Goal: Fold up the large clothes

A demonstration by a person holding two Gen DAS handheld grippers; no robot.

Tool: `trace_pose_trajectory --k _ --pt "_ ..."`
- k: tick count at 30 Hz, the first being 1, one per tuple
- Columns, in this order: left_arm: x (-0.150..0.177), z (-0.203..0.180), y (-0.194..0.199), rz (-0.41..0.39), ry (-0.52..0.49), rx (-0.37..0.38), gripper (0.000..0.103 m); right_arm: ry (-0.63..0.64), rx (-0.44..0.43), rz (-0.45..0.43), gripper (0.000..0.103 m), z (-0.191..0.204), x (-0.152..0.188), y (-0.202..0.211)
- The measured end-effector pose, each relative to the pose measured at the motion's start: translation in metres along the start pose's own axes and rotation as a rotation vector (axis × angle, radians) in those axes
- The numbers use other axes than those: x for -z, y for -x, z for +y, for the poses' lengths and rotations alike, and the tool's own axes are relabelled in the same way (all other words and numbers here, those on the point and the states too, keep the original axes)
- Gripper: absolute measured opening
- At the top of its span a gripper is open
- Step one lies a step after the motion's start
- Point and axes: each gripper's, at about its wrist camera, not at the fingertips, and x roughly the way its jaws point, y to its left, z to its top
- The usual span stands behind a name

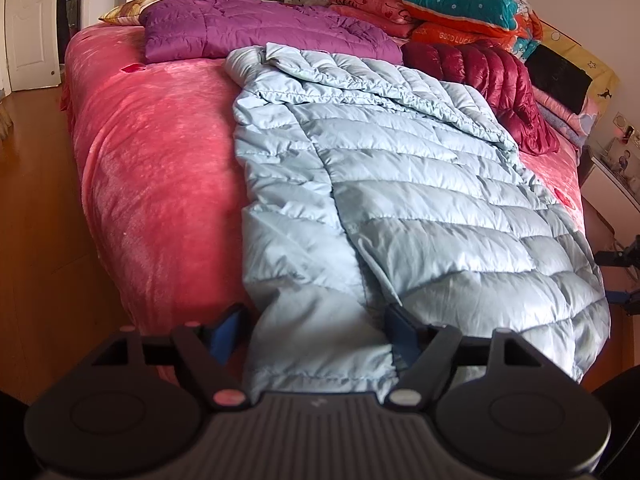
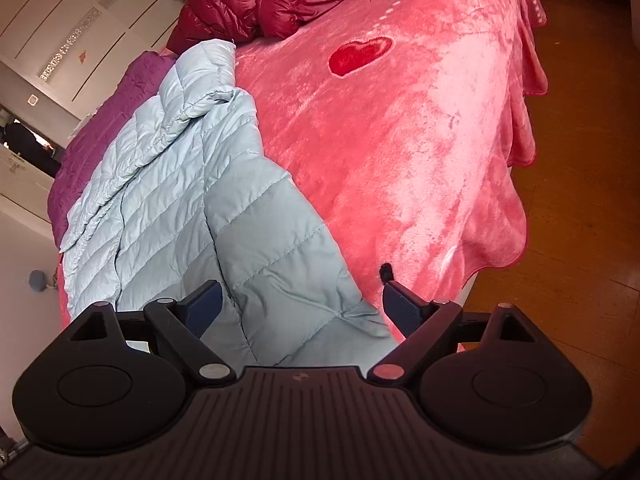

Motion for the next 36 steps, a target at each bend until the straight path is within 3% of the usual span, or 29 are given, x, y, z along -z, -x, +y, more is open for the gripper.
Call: trace_pose_trajectory --k 7,12,15,18,20,21,23,29,36 --pt "0.000 -0.001 -0.003 -0.003 -0.020 0.009 0.084 -0.039 -0.057 0.085 0.103 0.001 -0.005 -0.028" --pt "0.000 -0.002 -0.004 0.000 -0.042 0.006 0.082 -0.005 -0.060 0.116 0.102 0.011 -0.004 -0.033" --pt "0.001 -0.004 -0.002 -0.005 -0.075 -0.008 0.070 0.022 -0.066 0.112 0.082 0.015 -0.003 -0.031" --pt "0.001 -0.006 0.001 -0.017 -0.099 -0.001 0.048 0.060 -0.064 0.110 0.066 0.019 -0.001 -0.027" --pt "0.001 -0.009 0.002 -0.014 -0.118 0.023 0.027 0.088 -0.068 0.101 0.049 0.024 0.001 -0.024" --pt "0.002 -0.011 0.002 -0.011 -0.129 0.035 0.023 0.098 -0.079 0.094 0.043 0.026 0.003 -0.020" --pt "0.003 -0.017 0.002 -0.008 -0.152 0.054 0.012 0.114 -0.098 0.082 0.022 0.030 0.004 -0.017" --pt "-0.004 -0.008 0.005 0.002 -0.061 0.142 0.004 0.121 -0.128 0.042 0.013 0.038 0.004 -0.009" --pt "-0.026 0.023 0.009 0.014 0.202 0.364 0.003 0.010 -0.263 -0.006 0.012 0.032 -0.003 0.003"
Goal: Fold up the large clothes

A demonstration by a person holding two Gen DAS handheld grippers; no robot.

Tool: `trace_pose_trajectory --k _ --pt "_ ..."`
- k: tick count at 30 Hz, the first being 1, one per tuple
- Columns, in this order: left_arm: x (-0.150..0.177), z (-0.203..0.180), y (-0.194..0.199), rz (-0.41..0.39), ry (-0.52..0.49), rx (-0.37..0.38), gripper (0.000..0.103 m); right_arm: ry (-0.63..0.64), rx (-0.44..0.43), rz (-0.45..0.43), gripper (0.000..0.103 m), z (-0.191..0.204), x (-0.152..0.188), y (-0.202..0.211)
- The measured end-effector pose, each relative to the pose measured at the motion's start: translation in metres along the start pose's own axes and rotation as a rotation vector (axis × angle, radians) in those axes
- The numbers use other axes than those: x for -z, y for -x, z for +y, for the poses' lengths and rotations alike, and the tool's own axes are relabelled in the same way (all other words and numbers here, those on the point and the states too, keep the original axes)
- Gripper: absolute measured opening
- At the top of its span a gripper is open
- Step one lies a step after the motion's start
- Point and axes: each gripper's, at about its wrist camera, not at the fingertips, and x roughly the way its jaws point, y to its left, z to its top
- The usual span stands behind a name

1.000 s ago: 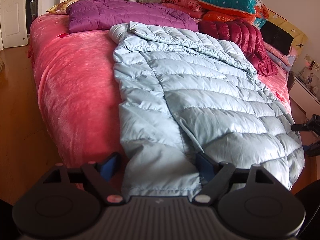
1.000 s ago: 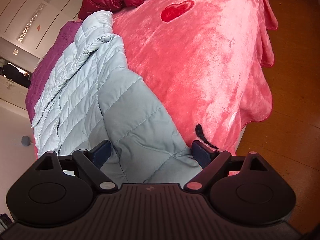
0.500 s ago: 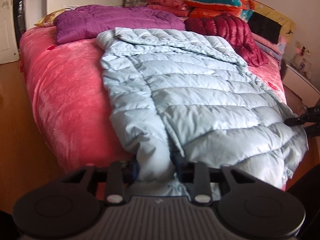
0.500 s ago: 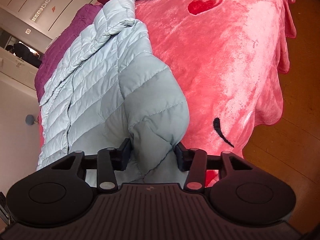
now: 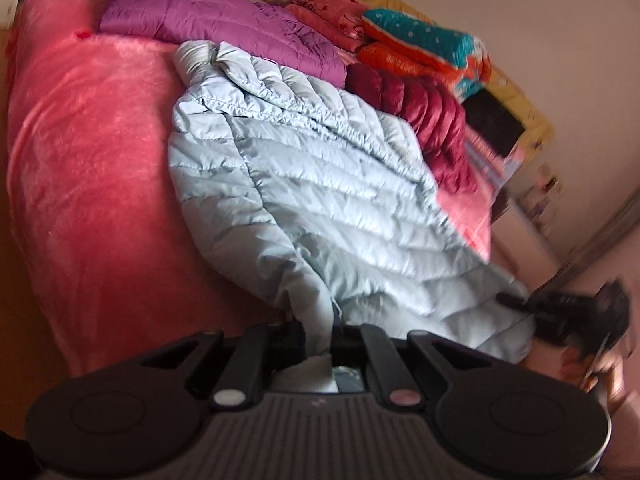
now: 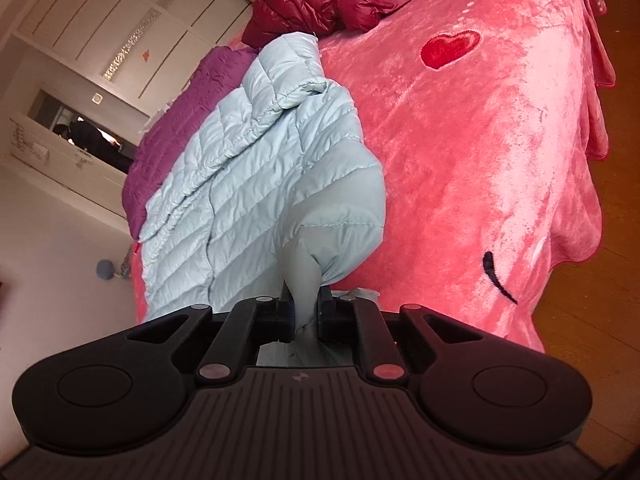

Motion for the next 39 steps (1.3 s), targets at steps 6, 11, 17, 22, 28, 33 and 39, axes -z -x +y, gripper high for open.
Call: trace_pose_trajectory --k 6,11,17,22,28,33,39 --pt "-0.029 0.017 0.002 -0.053 0.180 0.152 0.003 -0.135 -0.143 -0.055 0.012 0.008 -0.009 -0.011" --pt "-0.060 0.023 -0.006 -0.116 0.259 0.222 0.003 -0.223 -0.251 -0.122 0.012 0.021 -0.032 -0.023" --pt "-0.107 0.033 -0.023 -0.216 0.360 0.282 0.003 -0.266 -0.327 -0.204 0.012 0.036 -0.066 -0.044" --pt "-0.142 0.049 -0.043 -0.294 0.442 0.285 0.003 -0.318 -0.380 -0.269 0.012 0.036 -0.091 -0.071" --pt "-0.171 0.071 -0.068 -0.350 0.519 0.267 0.003 -0.363 -0.402 -0.322 0.012 0.026 -0.119 -0.107" --pt "-0.182 0.088 -0.088 -0.359 0.560 0.230 0.003 -0.356 -0.355 -0.304 0.012 0.021 -0.132 -0.143" --pt "-0.192 0.099 -0.102 -0.368 0.559 0.189 0.003 -0.349 -0.343 -0.282 0.018 0.022 -0.145 -0.168"
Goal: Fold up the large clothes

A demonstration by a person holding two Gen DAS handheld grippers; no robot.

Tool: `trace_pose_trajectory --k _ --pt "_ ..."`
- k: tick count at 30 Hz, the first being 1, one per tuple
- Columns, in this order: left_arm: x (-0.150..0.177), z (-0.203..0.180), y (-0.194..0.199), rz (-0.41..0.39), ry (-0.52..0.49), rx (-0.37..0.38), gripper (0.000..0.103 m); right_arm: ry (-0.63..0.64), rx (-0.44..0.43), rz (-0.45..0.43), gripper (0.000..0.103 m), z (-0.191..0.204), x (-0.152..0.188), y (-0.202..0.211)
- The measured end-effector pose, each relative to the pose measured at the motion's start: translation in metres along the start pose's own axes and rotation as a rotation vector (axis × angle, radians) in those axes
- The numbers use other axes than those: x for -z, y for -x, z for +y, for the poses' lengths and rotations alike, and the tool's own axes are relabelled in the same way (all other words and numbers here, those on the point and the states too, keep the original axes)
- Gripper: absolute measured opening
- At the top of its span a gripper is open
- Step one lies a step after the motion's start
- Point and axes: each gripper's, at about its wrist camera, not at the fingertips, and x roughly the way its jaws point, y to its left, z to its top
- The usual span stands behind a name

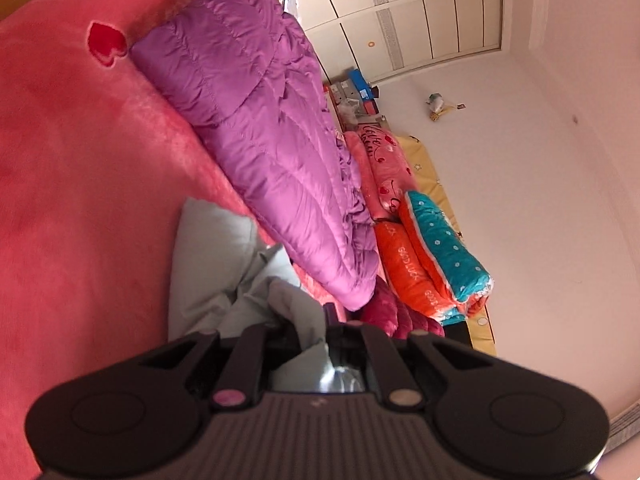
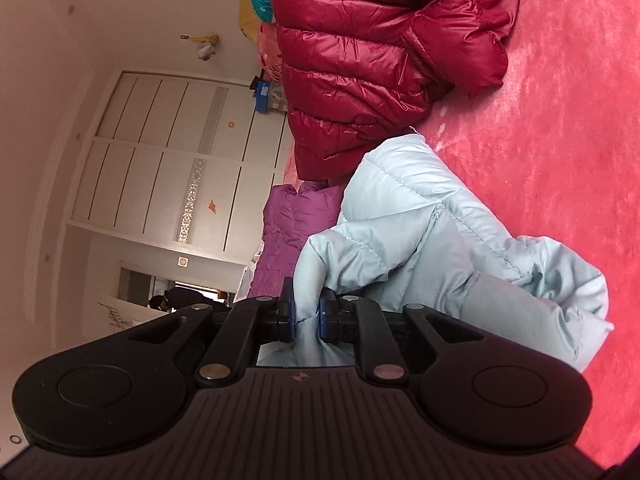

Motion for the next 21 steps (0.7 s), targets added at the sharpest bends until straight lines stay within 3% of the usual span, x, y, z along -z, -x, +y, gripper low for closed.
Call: trace_pose_trajectory --k 3,5,7,11,14,21 --pt "-0.006 -0.002 -0.005 -0.020 -0.018 0.020 0.012 -0.014 -0.005 -0.018 0.038 -0.001 -0.004 -0.004" --pt "-0.007 -0.004 -0.004 -0.054 -0.031 0.041 0.034 -0.030 -0.029 -0.039 0.082 -0.001 -0.006 -0.005" --pt "-0.010 -0.006 0.000 -0.108 -0.037 0.077 0.044 -0.027 -0.069 -0.065 0.103 0.004 -0.007 -0.003" --pt "-0.016 -0.010 0.011 -0.200 -0.066 0.088 0.055 0.003 -0.083 -0.112 0.103 0.013 -0.011 -0.001" --pt "-0.018 -0.016 0.014 -0.242 -0.127 0.068 0.056 0.048 -0.074 -0.136 0.103 0.018 -0.010 -0.004" --pt "-0.004 -0.052 0.015 -0.216 -0.409 0.094 0.059 0.249 -0.071 -0.200 0.103 0.052 -0.007 0.003"
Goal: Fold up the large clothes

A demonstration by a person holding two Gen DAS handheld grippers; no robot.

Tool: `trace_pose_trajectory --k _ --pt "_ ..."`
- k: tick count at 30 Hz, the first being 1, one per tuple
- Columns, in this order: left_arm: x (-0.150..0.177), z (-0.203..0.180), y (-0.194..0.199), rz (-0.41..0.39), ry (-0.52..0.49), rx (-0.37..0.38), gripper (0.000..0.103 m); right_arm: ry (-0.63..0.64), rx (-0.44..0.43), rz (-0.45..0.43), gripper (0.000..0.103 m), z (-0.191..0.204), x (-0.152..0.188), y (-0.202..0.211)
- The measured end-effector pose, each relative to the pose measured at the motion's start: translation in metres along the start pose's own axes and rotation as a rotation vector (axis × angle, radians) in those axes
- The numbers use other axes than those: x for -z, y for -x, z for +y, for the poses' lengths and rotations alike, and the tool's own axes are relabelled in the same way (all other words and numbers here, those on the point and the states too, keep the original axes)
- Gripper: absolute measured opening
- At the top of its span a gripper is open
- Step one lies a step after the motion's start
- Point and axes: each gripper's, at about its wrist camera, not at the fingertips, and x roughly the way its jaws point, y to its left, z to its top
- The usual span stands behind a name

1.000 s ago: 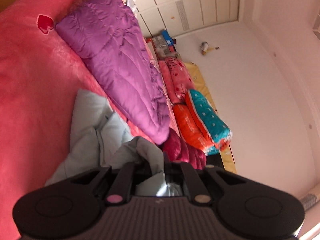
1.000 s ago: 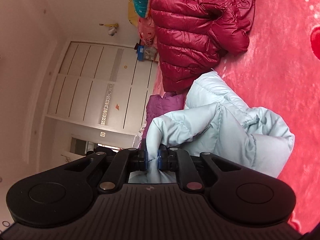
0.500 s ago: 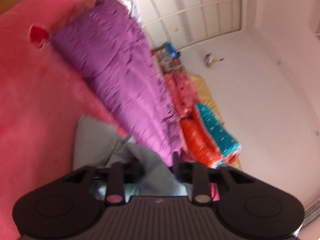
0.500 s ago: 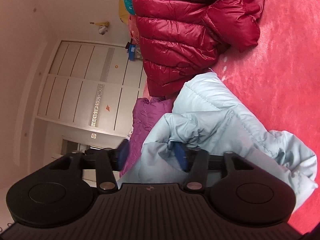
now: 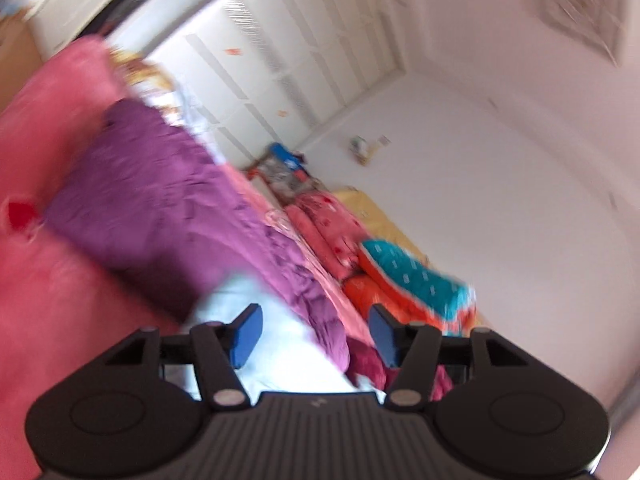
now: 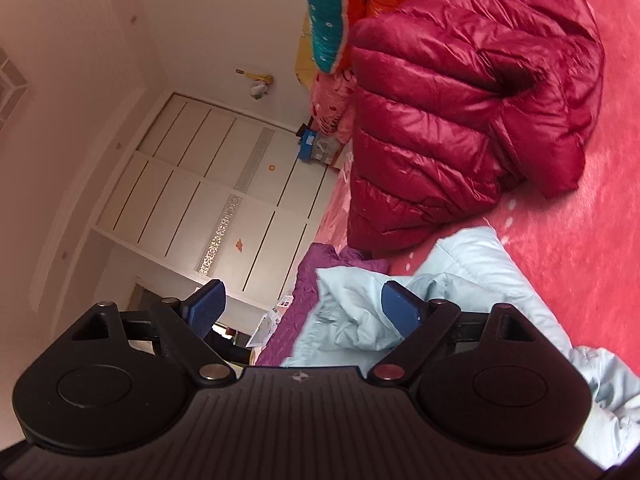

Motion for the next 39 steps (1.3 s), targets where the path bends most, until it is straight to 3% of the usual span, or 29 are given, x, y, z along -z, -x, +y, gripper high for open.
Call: trace_pose_trajectory --k 4,11,16,19,27,34,39 --pt "0.015 -0.024 -0.014 0.102 -0.171 0.046 0.060 0.243 0.035 0.040 0.103 0.034 0.013 -0.010" --pt "0.051 -0.063 -0.036 0.225 -0.595 -0.078 0.060 0.846 0.263 0.240 0.103 0.074 0.092 -0.062" --pt "0.055 -0.061 -0.051 0.244 -0.638 -0.105 0.060 1.080 0.370 0.259 0.103 0.079 0.125 -0.085" --pt "0.057 -0.057 -0.065 0.277 -0.647 -0.190 0.060 1.096 0.411 0.268 0.103 0.078 0.125 -0.098" --pt "0.047 -0.016 -0.084 0.322 -0.495 -0.339 0.060 0.993 0.538 0.262 0.103 0.052 0.101 -0.111" --pt "0.055 -0.003 -0.095 0.338 -0.500 -0.384 0.062 0.901 0.573 0.268 0.103 0.023 0.081 -0.132" --pt "0.064 0.003 -0.102 0.320 -0.506 -0.377 0.063 0.881 0.598 0.309 0.103 0.002 0.083 -0.146"
